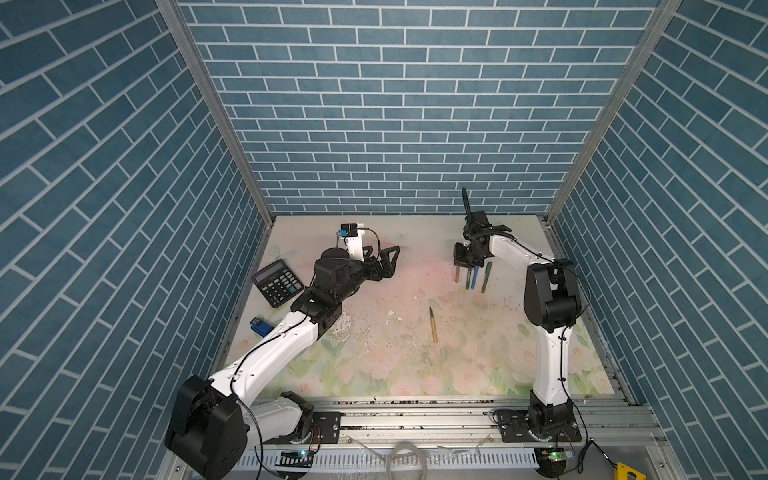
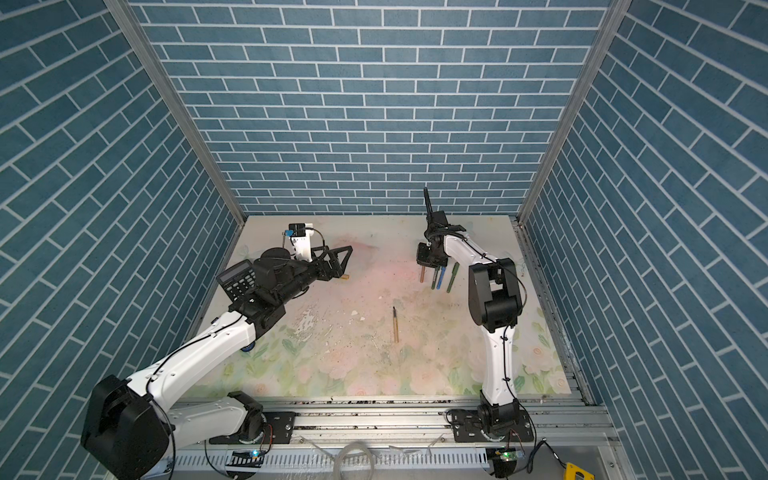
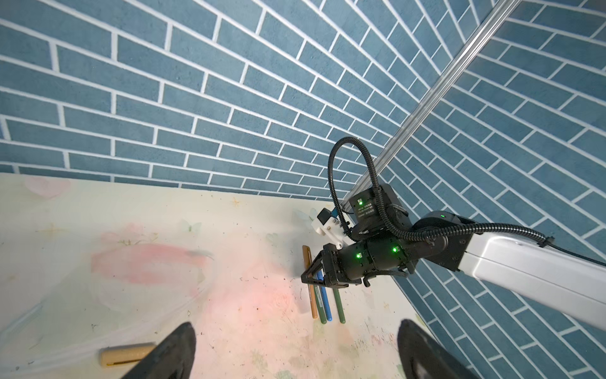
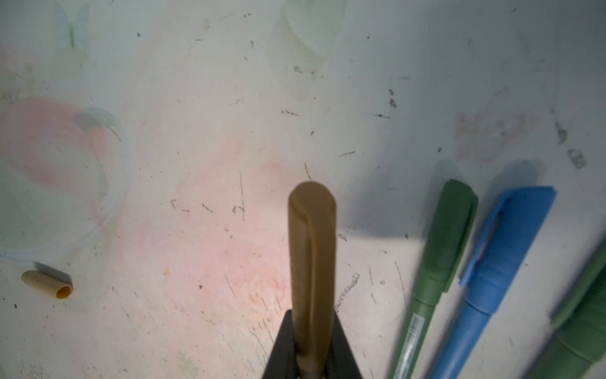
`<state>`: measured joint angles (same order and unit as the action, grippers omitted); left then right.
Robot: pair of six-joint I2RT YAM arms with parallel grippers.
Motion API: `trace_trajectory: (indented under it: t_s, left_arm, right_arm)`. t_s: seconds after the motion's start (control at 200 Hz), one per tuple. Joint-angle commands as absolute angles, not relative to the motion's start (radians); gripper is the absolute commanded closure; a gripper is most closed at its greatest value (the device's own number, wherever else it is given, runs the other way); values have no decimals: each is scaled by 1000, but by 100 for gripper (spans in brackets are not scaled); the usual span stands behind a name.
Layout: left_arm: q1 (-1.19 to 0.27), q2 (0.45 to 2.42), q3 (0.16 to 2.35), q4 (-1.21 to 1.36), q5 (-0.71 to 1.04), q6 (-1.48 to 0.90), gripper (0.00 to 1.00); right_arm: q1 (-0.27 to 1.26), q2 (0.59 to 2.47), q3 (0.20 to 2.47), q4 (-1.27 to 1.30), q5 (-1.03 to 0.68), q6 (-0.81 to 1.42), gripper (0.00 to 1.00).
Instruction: Insert the pens into the pen caps
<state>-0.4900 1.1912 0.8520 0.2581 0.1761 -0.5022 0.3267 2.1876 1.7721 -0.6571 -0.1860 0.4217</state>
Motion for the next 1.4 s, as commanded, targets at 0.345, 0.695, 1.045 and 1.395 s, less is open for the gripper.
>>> trace_trajectory:
  t_s: [0.345,0.695,1.045,1.395]
  left_arm:
    - [-474,1207,864,270,207,-527,3]
    - [-469,1203,863,276,219,-533,3]
    - [-465,1198,867,271,226,-531,3]
    - [-461,1192,871,268,236,-534,3]
  right_arm:
    - [305,2302,1841,-749,-129,446,90]
    - [303,2276,1783,-742,-106,467,78]
    - [304,2258,1778,-755,-94,474,72]
    - [345,2290,1837,-874,-2,446,61]
